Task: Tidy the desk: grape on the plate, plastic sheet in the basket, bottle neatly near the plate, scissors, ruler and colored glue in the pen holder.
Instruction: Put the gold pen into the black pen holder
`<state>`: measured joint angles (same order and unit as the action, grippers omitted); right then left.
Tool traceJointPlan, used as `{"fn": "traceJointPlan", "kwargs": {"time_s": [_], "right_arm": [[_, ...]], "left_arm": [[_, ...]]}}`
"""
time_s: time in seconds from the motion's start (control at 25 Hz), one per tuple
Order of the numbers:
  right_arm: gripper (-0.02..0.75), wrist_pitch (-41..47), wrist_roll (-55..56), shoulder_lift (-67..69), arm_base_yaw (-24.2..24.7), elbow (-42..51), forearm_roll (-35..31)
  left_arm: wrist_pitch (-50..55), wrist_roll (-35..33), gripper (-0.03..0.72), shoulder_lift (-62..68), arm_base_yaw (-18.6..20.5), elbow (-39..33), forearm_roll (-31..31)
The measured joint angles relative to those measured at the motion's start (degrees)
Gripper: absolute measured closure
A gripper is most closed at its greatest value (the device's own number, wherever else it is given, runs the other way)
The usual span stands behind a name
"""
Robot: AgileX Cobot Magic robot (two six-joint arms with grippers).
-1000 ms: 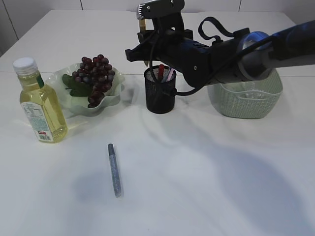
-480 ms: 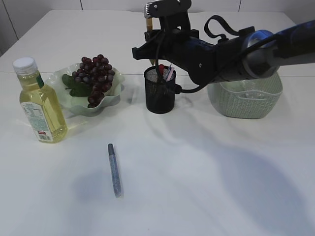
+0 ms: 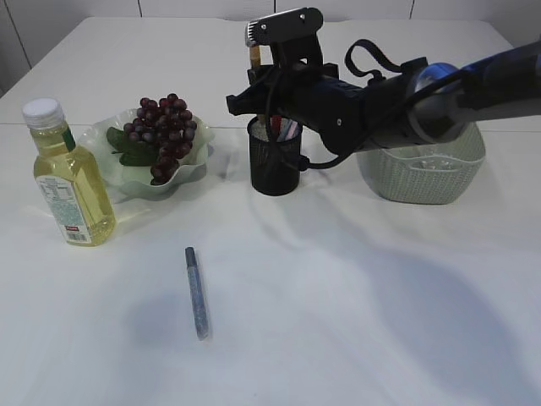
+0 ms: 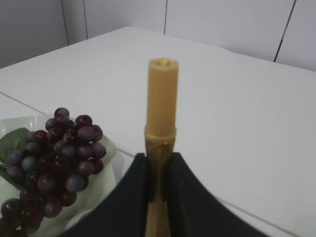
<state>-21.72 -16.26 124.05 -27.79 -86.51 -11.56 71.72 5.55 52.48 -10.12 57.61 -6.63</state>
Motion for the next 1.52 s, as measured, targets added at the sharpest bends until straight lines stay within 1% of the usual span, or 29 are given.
{"fn": "traceJointPlan", "kwargs": {"time_s": [0.56,1.24,1.36,1.52], "right_arm": [[0.633,0.0,-0.13,0.0,0.0,-0.18,-0.19],[0.597,0.0,-1.65,0.0,0.0,-0.18,-2.26],[0.575,0.0,-1.69,0.0,0.0,-0.18,-2.8],[0.515,0.0,-1.78,0.0,0.0,-0.18,-3.34]], "left_arm": [[0.0,0.0,0.254,0.0,0.0,0.0,-0.11],[0.0,0.0,0.254,0.0,0.0,0.0,-0.21],[0.0,0.0,0.254,0.0,0.0,0.0,-0.21],[0.0,0.0,0.254,0.0,0.0,0.0,-0.21]]}}
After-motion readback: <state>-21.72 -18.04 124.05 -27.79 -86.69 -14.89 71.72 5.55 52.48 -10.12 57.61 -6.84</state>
